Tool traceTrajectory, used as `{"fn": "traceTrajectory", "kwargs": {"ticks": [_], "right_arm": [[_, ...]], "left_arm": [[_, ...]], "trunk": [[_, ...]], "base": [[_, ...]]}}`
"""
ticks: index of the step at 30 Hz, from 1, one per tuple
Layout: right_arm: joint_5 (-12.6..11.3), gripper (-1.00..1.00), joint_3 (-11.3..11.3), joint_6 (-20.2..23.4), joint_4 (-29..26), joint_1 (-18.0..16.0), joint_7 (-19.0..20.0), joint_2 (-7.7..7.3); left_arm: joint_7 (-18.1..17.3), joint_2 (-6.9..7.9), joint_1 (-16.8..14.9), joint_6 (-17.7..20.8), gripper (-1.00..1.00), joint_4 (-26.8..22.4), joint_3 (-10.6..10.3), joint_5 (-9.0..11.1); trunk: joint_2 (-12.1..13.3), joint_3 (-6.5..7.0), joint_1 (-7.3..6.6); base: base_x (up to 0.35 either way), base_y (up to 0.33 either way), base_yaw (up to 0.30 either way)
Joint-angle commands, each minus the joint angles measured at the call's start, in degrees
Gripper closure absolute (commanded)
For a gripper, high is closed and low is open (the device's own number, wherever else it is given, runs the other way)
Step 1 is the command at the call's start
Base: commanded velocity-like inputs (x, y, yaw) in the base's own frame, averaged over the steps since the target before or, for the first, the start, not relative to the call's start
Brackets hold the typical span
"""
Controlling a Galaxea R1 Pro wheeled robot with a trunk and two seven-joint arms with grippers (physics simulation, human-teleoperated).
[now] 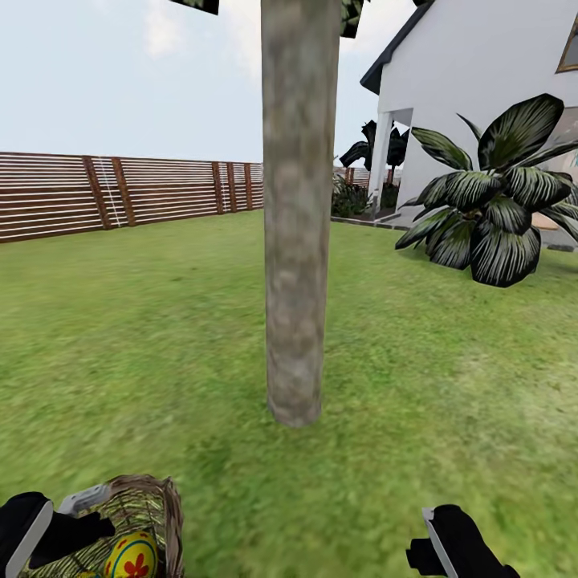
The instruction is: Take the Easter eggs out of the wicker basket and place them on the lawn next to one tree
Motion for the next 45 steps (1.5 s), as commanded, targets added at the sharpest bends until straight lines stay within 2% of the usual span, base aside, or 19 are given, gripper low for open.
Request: {"fn": "traceTrajectory", "kwargs": {"ticks": [1,9,21,29,39,45], "right_arm": [[0.38,-1.0,-0.02,0.25,-0.06,-0.03,0.18,0.03],[0.38,-1.0,0.01,0.25,-0.06,-0.03,0.18,0.04],[0.38,-1.0,0.04,0.25,-0.06,-0.03,0.18,0.03],[0.36,-1.0,0.07,0.25,-0.06,-0.03,0.18,0.09],[0.38,-1.0,0.07,0.25,-0.06,-0.03,0.18,0.09],[0.38,-1.0,0.07,0.25,-0.06,-0.03,0.18,0.09]], "left_arm": [[-0.47,-0.02,-0.03,0.24,-1.0,-0.03,0.15,-0.38],[-0.47,1.41,-0.03,0.2,-1.0,-0.03,0.37,-0.38],[-0.47,1.74,-0.03,0.2,-1.0,-0.03,0.38,-0.38],[-0.47,1.85,-0.03,0.22,-1.0,-0.03,0.38,-0.38],[-0.55,3.01,-0.03,0.24,-1.0,-0.03,0.47,-0.2],[-0.56,3.13,-0.03,0.24,-1.0,-0.03,0.43,-0.13]], "trunk": [[-0.44,-0.24,0.22],[-3.65,-1.68,1.97],[-8.46,-3.83,4.61],[-8.57,-5.6,4.81],[-8.7,-7.82,5.07],[-8.78,-9.15,5.23]], "base": [[0.0,0.0,0.0],[0.0,0.0,0.0],[0.0,0.0,0.0],[0.0,0.0,0.0],[0.0,0.0,0.0],[0.0,0.0,0.0]]}}
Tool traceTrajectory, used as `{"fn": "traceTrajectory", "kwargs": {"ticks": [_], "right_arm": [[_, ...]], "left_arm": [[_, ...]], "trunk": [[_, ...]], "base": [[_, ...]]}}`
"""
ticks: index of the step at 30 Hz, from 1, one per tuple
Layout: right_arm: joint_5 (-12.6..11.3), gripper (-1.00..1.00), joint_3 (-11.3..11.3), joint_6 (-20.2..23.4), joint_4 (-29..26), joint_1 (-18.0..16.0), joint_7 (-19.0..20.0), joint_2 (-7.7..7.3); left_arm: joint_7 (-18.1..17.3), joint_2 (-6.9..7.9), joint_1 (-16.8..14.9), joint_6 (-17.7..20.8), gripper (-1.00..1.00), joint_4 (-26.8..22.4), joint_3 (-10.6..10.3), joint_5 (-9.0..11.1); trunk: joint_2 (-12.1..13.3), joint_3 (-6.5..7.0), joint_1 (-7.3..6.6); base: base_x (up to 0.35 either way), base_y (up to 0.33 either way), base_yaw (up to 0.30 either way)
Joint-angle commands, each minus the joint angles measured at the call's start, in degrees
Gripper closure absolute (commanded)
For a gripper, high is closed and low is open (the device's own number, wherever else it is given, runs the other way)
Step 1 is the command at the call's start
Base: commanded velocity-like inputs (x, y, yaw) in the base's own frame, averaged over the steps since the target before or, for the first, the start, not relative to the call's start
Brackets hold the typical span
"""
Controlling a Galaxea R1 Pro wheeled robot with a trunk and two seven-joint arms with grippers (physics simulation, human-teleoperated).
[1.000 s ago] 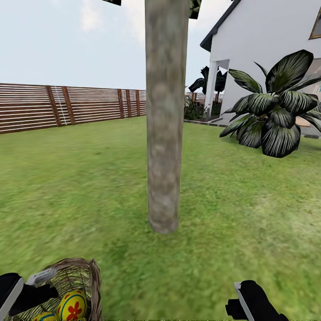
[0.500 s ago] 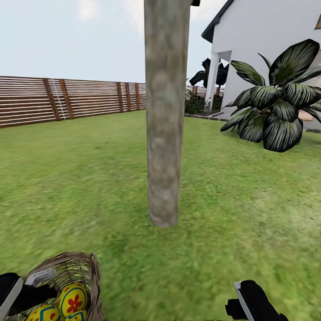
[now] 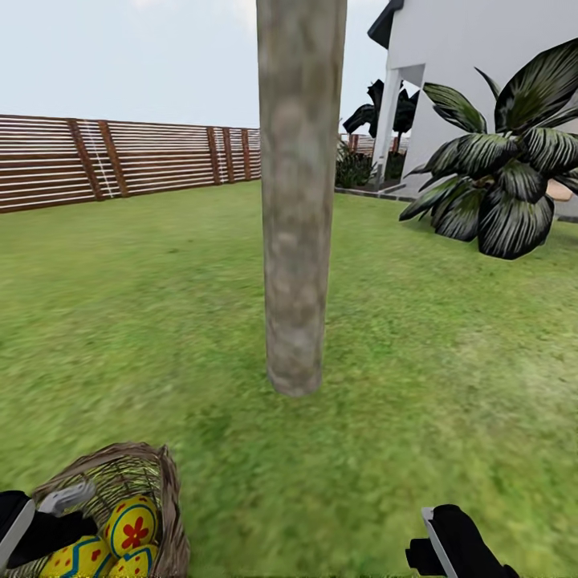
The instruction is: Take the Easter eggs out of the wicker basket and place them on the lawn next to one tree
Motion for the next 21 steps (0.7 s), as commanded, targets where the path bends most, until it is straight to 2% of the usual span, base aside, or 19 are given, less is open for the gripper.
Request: {"fn": "traceTrajectory", "kwargs": {"ticks": [1,15,16,19,21], "right_arm": [[0.38,-1.0,-0.02,0.25,-0.06,-0.02,0.18,0.01],[0.02,-1.0,-0.12,0.32,-0.32,-0.02,0.38,-0.25],[0.21,-1.0,0.76,0.51,-0.97,-0.02,0.73,-0.34],[1.0,-1.0,6.56,0.61,-2.56,-0.02,1.01,-0.76],[1.01,-1.0,8.34,0.6,-4.17,-0.02,1.02,-0.83]], "left_arm": [[-0.5,-0.01,-0.03,0.24,-1.0,-0.03,0.14,-0.41],[-0.5,-0.09,-0.03,0.24,-1.0,-0.03,0.09,-0.4],[-0.5,-0.13,-0.03,0.24,-1.0,-0.03,0.09,-0.4],[-0.5,-0.29,-0.03,0.24,-1.0,-0.02,0.09,-0.4],[-0.48,-0.41,-0.03,0.24,-1.0,0.0,0.02,-0.4]], "trunk": [[-0.04,-0.28,0.01],[-0.23,-3.38,0.37],[-0.24,-3.6,0.4],[-0.28,-4.27,0.48],[-0.31,-4.71,0.53]], "base": [[0.0,0.0,0.0],[0.0,0.0,0.0],[0.0,0.0,0.0],[0.0,0.0,0.0],[0.0,0.0,0.0]]}}
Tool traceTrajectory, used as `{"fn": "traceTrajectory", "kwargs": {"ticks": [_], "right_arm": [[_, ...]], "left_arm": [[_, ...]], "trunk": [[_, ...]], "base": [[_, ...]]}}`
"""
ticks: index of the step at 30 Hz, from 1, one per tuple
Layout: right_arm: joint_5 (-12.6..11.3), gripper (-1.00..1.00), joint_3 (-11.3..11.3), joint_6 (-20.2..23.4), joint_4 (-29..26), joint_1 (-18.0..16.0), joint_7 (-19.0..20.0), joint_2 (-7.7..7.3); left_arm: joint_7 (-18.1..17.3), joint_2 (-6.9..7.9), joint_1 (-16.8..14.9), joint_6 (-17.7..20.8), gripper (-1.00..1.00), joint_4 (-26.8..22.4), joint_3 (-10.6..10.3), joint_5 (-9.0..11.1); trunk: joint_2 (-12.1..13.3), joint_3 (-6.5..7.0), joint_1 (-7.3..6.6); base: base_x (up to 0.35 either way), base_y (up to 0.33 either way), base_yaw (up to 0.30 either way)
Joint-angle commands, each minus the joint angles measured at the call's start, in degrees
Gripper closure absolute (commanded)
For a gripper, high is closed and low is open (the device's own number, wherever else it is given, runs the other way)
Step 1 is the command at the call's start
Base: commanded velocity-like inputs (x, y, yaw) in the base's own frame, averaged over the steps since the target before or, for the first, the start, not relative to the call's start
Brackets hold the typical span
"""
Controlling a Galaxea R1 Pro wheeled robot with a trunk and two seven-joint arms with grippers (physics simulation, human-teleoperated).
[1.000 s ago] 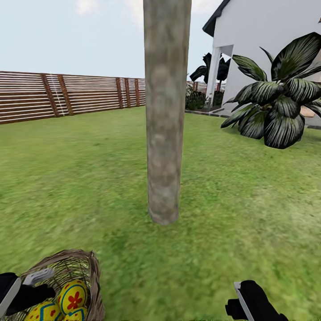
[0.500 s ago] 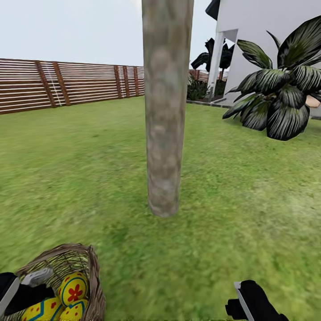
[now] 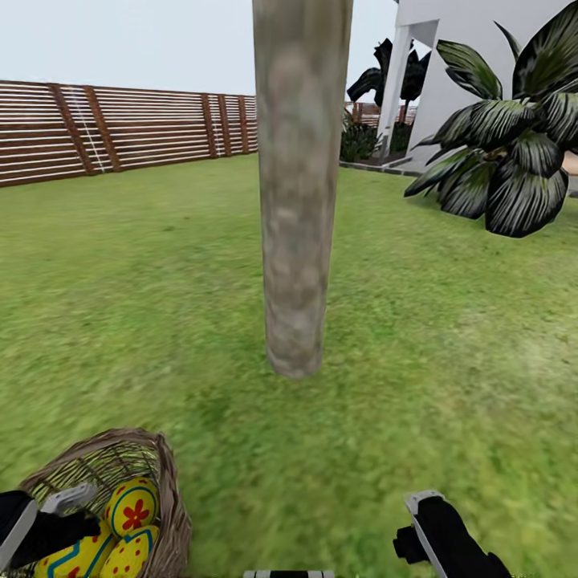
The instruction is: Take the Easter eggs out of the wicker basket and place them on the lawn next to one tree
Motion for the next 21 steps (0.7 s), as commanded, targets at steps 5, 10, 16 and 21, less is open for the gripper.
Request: {"fn": "traceTrajectory", "kwargs": {"ticks": [5,10,16,21], "right_arm": [[0.26,-1.0,-0.58,0.35,-3.38,-0.03,-0.09,-0.2],[0.77,-1.0,-5.56,0.38,-7.04,-0.03,-0.3,-0.17],[0.7,-1.0,-5.31,0.29,-7.83,-0.03,-0.25,0.06],[0.84,-1.0,-5.0,0.2,-7.82,-0.03,-0.25,0.16]], "left_arm": [[-0.43,-0.12,-0.03,0.24,-1.0,0.04,0.15,-0.42],[-0.42,-0.16,-0.03,0.16,-1.0,0.1,-0.02,-0.42],[-0.42,-0.14,-0.02,0.16,-1.0,0.1,0.24,-0.42],[-0.42,0.46,-0.03,0.07,-1.0,-0.02,0.73,-0.39]], "trunk": [[-0.09,-1.16,0.12],[-0.16,-2.27,0.24],[-0.2,-2.94,0.32],[-0.2,-2.94,0.32]], "base": [[0.0,0.0,0.0],[0.0,0.0,0.0],[0.0,0.0,0.0],[0.0,0.0,0.0]]}}
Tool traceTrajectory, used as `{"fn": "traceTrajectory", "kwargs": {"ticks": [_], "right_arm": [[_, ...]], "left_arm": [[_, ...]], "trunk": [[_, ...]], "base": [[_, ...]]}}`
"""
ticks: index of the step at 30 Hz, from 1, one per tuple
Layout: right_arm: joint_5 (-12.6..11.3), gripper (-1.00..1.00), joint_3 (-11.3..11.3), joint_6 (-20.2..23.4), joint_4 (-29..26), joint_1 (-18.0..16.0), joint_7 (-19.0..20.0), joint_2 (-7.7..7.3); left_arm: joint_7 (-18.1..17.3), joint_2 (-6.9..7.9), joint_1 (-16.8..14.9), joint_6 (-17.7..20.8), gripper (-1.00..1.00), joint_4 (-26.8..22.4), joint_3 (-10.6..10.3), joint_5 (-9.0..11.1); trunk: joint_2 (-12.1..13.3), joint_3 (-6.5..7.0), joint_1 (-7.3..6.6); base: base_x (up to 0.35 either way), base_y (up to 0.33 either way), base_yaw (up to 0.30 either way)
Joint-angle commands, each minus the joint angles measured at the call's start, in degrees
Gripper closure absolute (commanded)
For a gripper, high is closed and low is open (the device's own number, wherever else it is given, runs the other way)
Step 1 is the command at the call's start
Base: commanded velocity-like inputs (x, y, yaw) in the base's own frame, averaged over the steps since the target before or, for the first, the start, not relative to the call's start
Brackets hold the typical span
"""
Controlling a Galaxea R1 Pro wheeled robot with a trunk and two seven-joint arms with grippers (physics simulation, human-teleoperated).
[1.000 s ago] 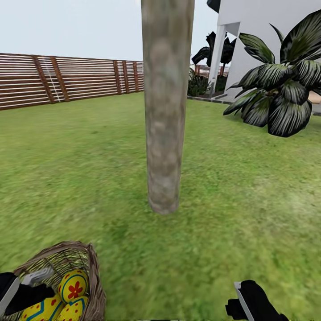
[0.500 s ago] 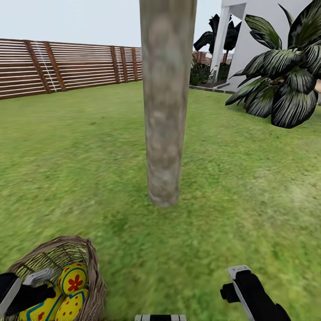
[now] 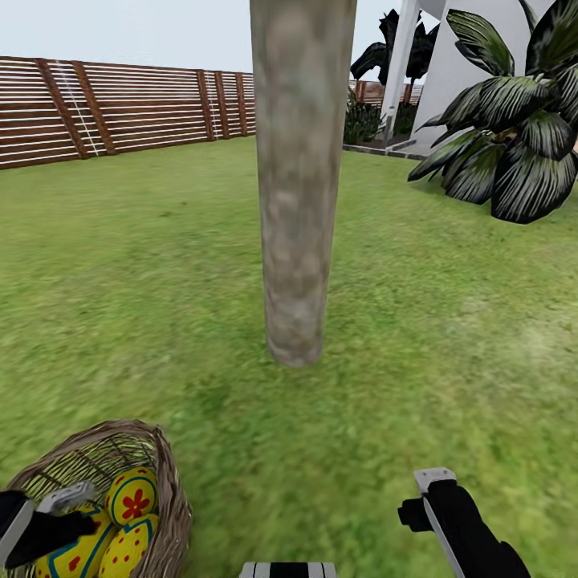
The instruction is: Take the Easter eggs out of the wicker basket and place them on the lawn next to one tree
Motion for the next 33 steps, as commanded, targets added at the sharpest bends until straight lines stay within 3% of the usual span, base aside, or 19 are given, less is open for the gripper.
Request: {"fn": "traceTrajectory", "kwargs": {"ticks": [1,7,11,22,26,33], "right_arm": [[0.38,-1.0,0.08,0.27,-0.02,-0.02,0.14,-0.02],[0.42,-1.0,0.09,0.27,0.02,-0.04,0.21,0.05],[0.42,-1.0,0.12,0.27,0.07,-0.03,0.22,0.06],[0.42,-1.0,0.15,0.21,0.09,-0.02,0.27,-0.1],[0.42,-1.0,0.13,0.18,0.26,-0.02,0.39,-0.11],[0.26,-1.0,0.15,0.09,0.61,-0.02,0.4,0.06]], "left_arm": [[-0.5,0.06,-0.02,0.24,-1.0,-0.04,0.73,-0.39],[-0.5,0.01,-0.02,0.24,-1.0,-0.06,5.69,-0.33],[-0.57,-0.22,-0.02,0.24,-1.0,-0.02,6.06,-0.25],[-0.65,-0.46,-0.02,0.24,-1.0,0.0,6.14,-0.17],[-4.12,-0.44,-0.02,0.24,-1.0,0.0,6.0,-0.2],[-4.5,-0.44,-0.02,0.2,-1.0,-0.06,5.71,-0.3]], "trunk": [[-0.02,-0.05,-0.01],[-0.02,-0.05,-0.01],[-0.02,-0.05,-0.01],[-0.17,-2.48,0.27],[-0.22,-3.37,0.38],[-0.25,-3.81,0.43]], "base": [[0.0,0.0,0.0],[0.0,0.0,0.0],[0.0,0.0,0.0],[0.0,0.0,0.0],[0.0,0.0,0.0],[0.0,0.0,0.0]]}}
